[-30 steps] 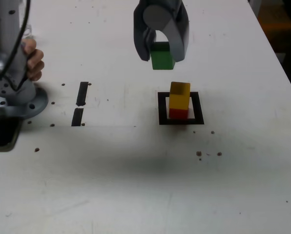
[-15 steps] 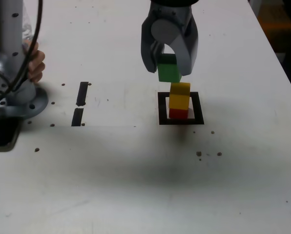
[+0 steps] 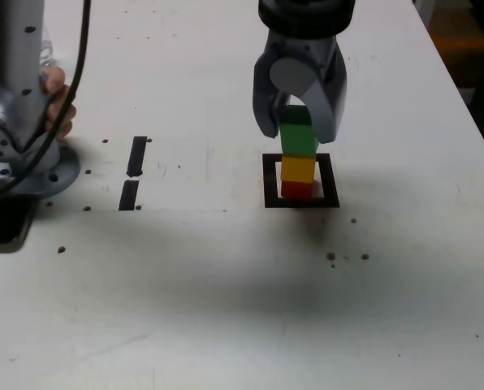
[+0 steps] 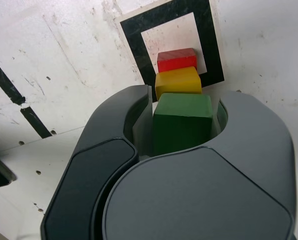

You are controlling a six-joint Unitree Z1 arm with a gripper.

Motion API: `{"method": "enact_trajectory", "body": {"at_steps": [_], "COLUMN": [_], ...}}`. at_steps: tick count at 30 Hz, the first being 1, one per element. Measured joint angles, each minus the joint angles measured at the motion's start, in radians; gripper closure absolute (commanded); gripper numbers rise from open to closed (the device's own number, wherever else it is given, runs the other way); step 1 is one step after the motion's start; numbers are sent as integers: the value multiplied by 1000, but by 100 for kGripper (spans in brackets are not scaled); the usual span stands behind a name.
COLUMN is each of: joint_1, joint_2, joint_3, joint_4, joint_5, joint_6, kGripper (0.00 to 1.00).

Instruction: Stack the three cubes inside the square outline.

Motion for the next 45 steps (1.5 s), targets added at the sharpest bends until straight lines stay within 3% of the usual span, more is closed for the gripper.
{"method": "enact_trajectory", "body": {"at_steps": [5,13,27,45], "joint_1": [0,0,0,0], "joint_2": [0,5,5,5], "joint_3": [4,8,8,-2], "joint_4": [0,0,25,16], "joint_5": [23,25,14,14], "joint_6": [-10,-11,-11,-8], "kGripper": [83,79,50,45]}}
